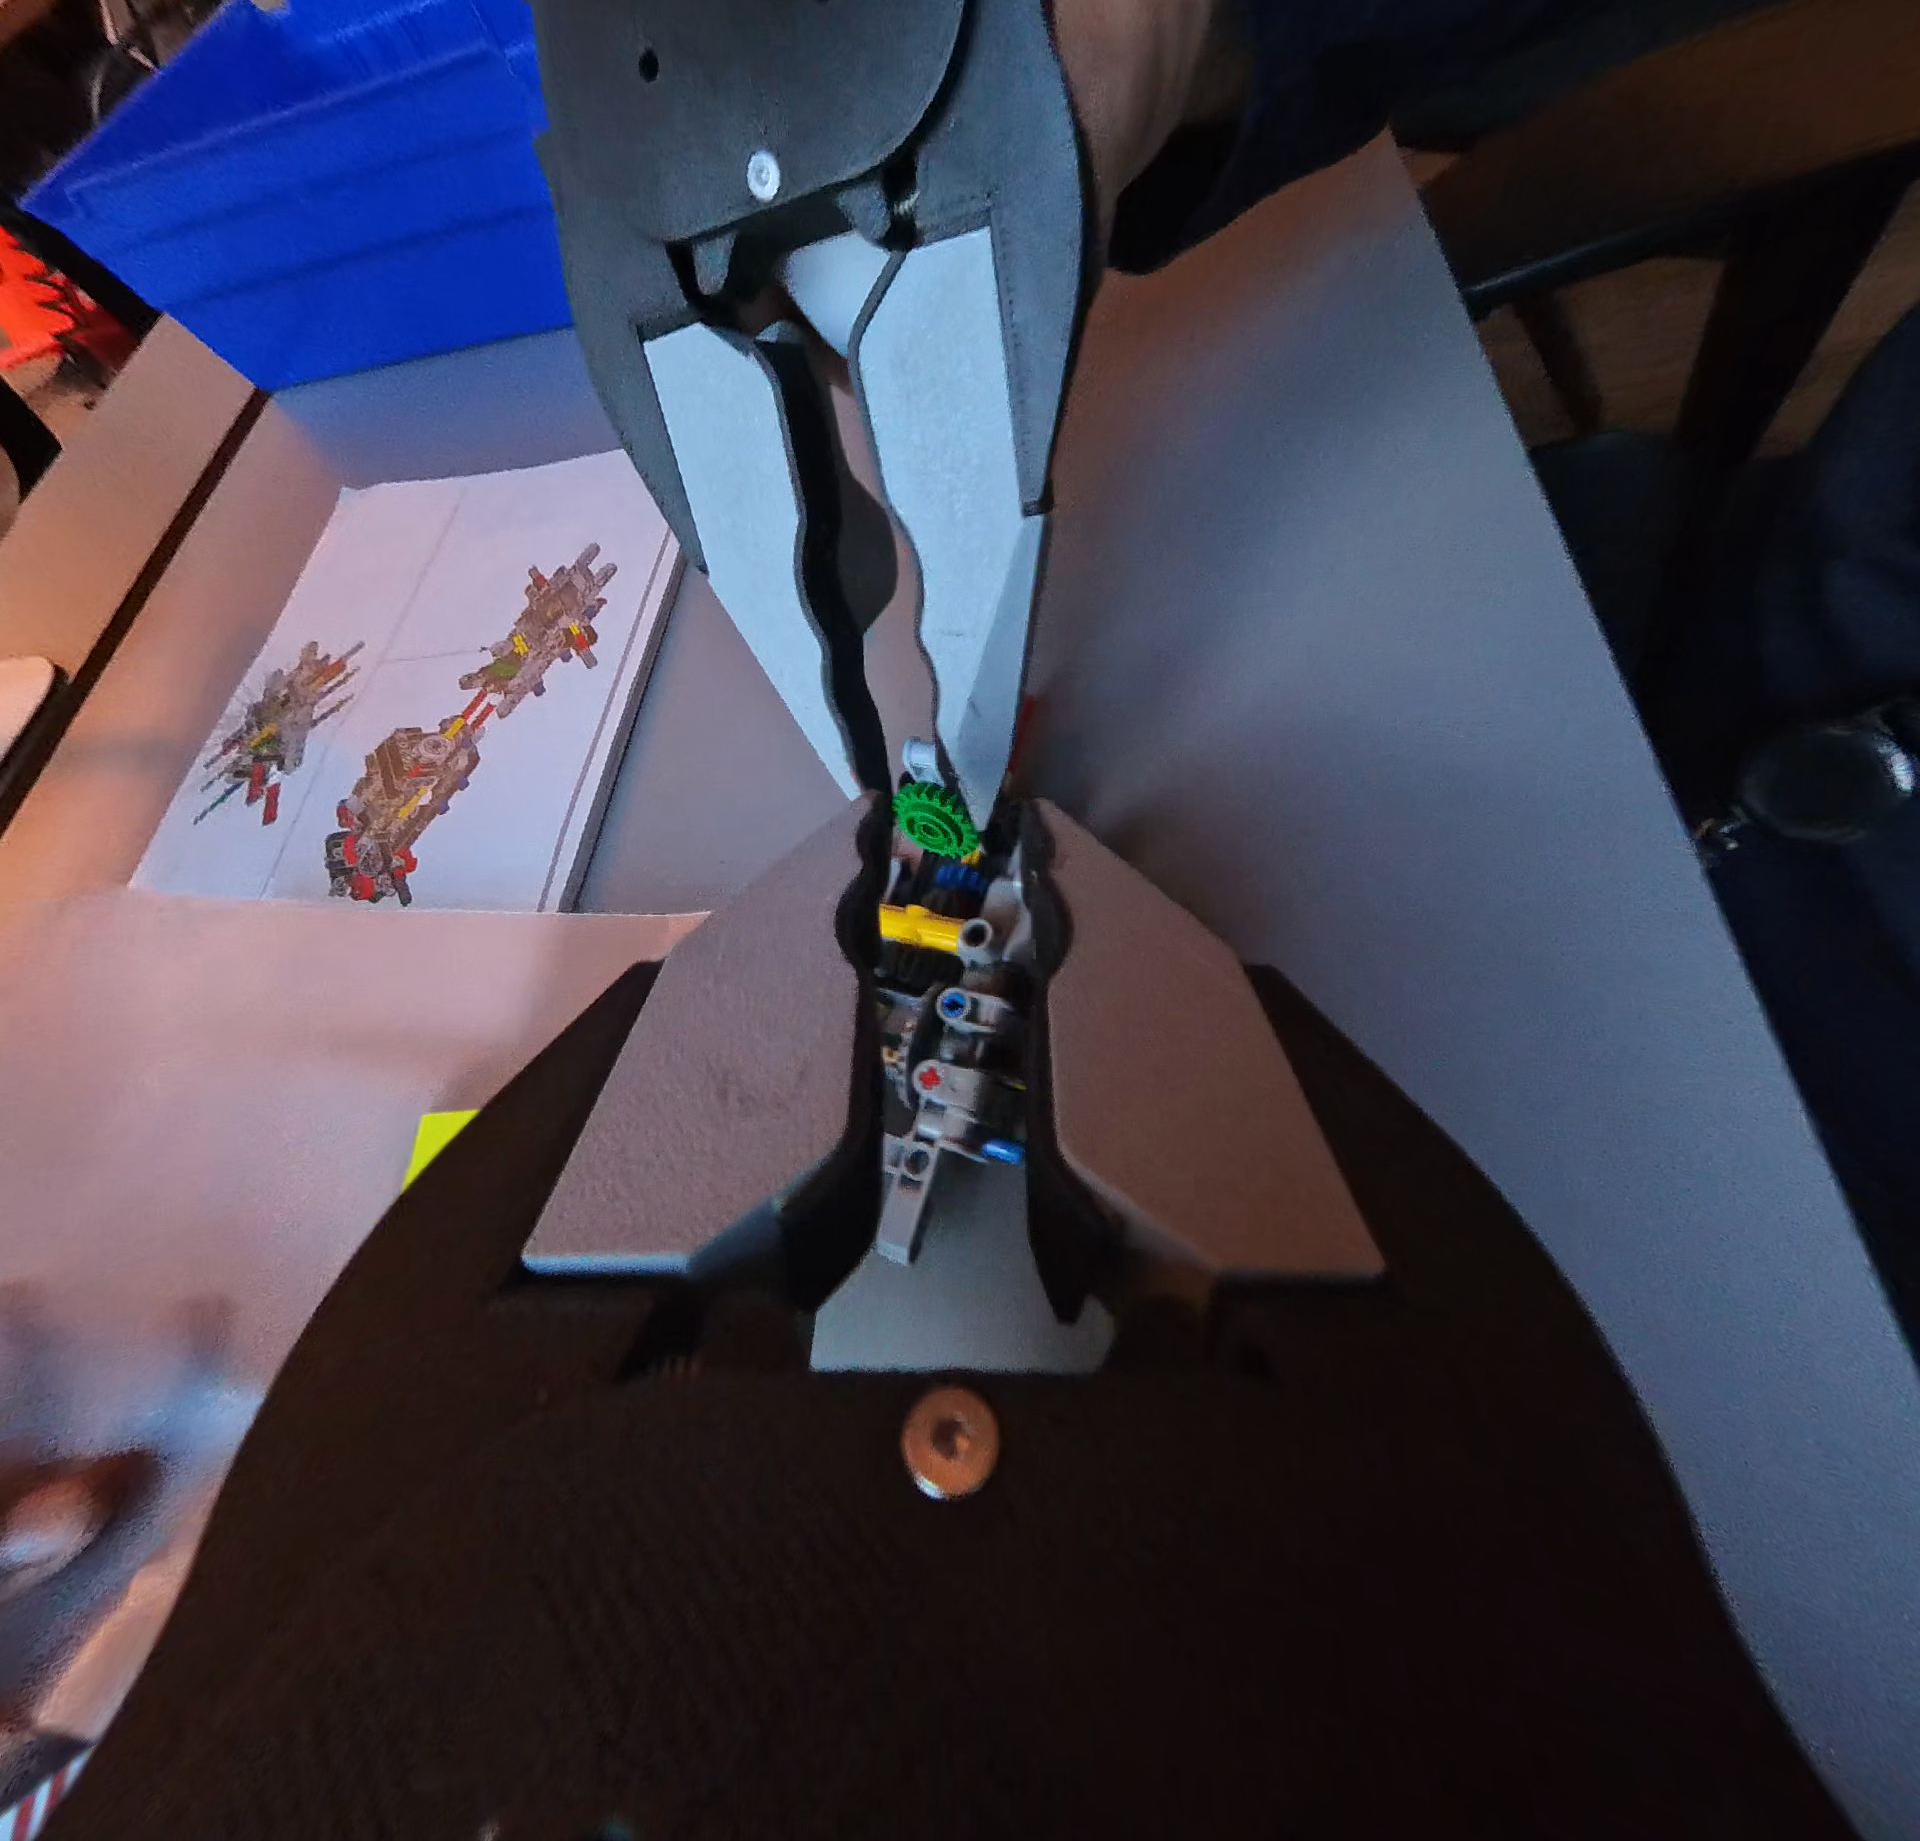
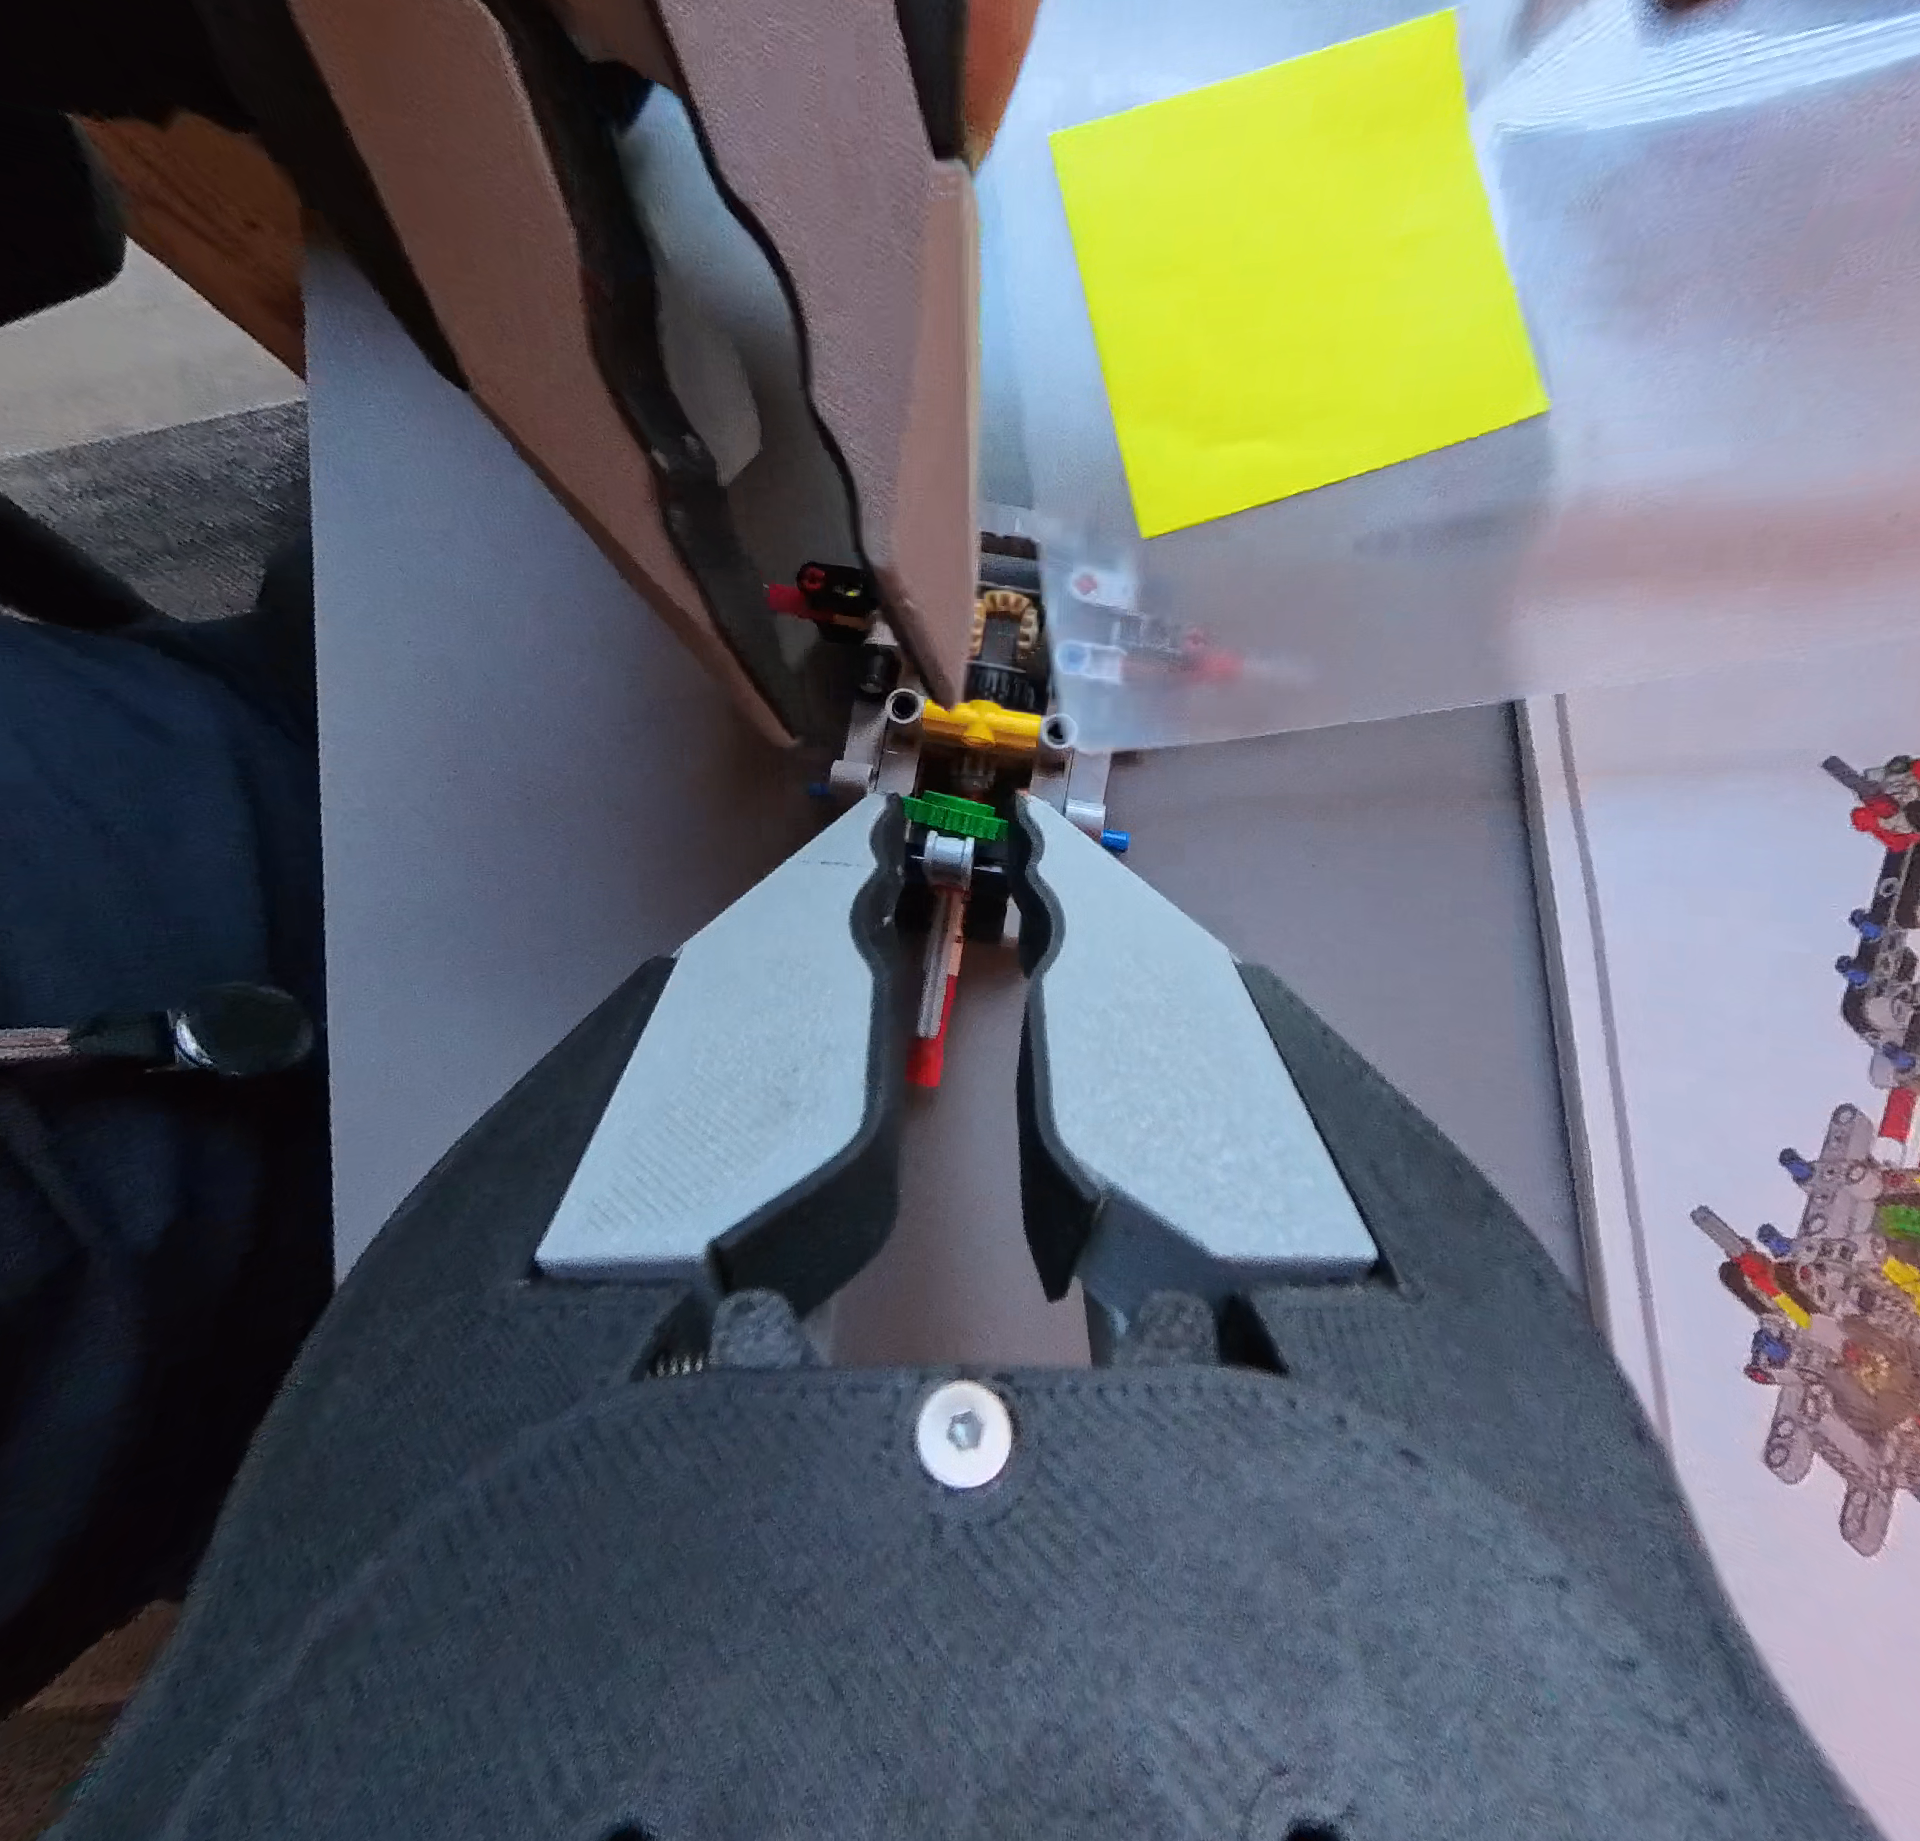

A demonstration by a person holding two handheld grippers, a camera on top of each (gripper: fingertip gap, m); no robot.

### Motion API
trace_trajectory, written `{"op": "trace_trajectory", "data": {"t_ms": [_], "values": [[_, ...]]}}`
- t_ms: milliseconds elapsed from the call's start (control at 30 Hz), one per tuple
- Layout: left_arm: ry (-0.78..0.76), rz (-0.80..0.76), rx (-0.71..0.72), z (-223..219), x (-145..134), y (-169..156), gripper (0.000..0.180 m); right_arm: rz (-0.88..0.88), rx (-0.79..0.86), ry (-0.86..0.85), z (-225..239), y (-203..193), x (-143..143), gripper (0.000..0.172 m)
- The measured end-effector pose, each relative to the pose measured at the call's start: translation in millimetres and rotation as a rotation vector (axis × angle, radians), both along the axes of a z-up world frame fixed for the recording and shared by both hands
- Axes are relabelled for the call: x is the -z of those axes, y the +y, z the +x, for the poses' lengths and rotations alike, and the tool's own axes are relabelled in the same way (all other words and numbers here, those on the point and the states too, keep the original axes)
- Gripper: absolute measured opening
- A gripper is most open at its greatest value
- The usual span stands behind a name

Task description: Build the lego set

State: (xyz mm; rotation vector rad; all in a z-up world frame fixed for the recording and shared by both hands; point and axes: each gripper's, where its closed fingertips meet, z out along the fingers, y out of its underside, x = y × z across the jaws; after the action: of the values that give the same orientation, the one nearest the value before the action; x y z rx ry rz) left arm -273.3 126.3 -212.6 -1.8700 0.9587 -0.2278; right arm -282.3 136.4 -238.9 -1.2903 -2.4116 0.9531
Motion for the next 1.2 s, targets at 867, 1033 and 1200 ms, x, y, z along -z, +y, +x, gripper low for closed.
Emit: {"op": "trace_trajectory", "data": {"t_ms": [867,1033,1200], "values": [[-0.839,-0.656,-0.748,-160,5,-32,0.058,-0.089,-0.067,0.118,9,-9,4,0.016],[-0.693,-0.779,-0.834,-180,23,-13,0.059,-0.096,-0.087,0.126,11,-11,5,0.016],[-0.609,-0.84,-0.885,-191,38,-3,0.059,-0.103,-0.097,0.132,13,-11,4,0.016]]}}
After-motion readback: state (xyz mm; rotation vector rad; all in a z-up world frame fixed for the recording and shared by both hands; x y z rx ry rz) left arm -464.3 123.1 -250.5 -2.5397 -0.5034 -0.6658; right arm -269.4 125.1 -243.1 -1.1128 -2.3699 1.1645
